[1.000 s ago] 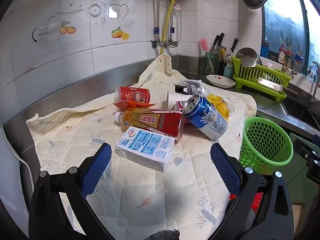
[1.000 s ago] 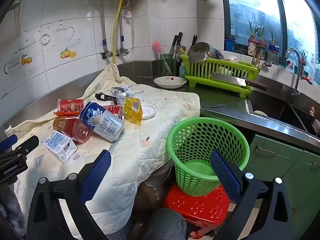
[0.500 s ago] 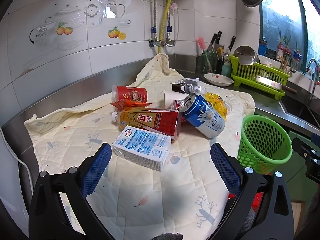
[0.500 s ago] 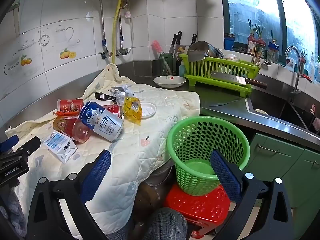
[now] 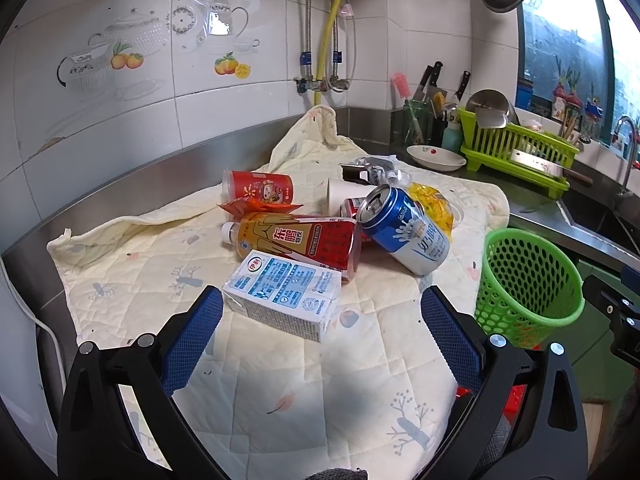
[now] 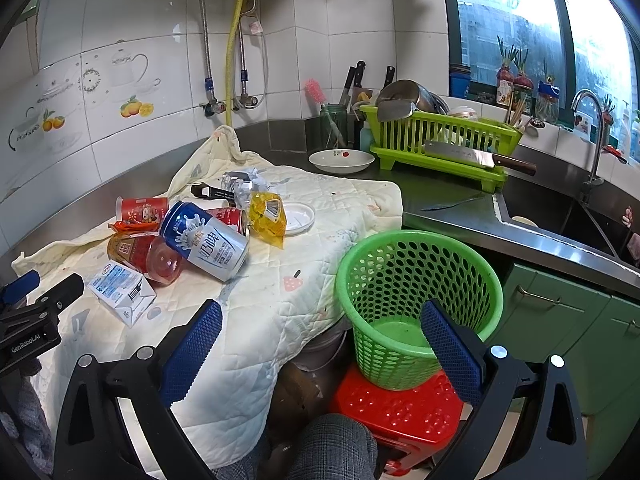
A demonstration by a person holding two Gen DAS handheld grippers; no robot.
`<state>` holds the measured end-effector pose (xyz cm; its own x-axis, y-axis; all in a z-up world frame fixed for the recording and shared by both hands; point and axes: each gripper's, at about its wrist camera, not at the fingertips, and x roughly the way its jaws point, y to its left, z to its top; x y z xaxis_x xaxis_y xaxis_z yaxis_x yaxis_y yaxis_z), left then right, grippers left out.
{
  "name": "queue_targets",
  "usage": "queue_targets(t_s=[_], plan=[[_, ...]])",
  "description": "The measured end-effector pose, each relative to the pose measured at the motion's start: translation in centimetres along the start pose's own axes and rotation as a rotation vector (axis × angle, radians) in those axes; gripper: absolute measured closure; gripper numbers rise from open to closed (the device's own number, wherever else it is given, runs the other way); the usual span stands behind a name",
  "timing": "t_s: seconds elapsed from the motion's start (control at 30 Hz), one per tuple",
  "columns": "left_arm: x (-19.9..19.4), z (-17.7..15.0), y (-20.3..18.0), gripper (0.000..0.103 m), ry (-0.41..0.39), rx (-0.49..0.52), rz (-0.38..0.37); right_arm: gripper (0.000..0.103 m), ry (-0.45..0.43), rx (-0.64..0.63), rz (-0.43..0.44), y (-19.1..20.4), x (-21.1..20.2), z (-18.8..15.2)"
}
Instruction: Collect trash
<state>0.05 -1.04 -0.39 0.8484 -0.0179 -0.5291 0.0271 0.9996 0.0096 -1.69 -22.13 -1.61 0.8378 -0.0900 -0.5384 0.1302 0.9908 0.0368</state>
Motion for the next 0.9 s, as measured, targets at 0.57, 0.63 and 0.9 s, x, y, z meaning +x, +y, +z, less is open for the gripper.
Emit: queue_targets(t_s=[0.57,0.63,0.9], plan=[[-0.03,0.05,-0.33,0.005,-0.009,0.005,-0.015,0.007,-0.006,0.001,0.001,0.25,0.21,-0.16],[-0.15,0.09,-0.42,0.005,-0.012,0.006,-0.019,0.007,-0.009,0.005,0.0,0.26,0.16,-0.12],[-0.46,0.19,-0.63,0.005,-0.02,0.005,-0.037,0.007,-0.019,0.013,0.002,0.07,-0.41,0.16]])
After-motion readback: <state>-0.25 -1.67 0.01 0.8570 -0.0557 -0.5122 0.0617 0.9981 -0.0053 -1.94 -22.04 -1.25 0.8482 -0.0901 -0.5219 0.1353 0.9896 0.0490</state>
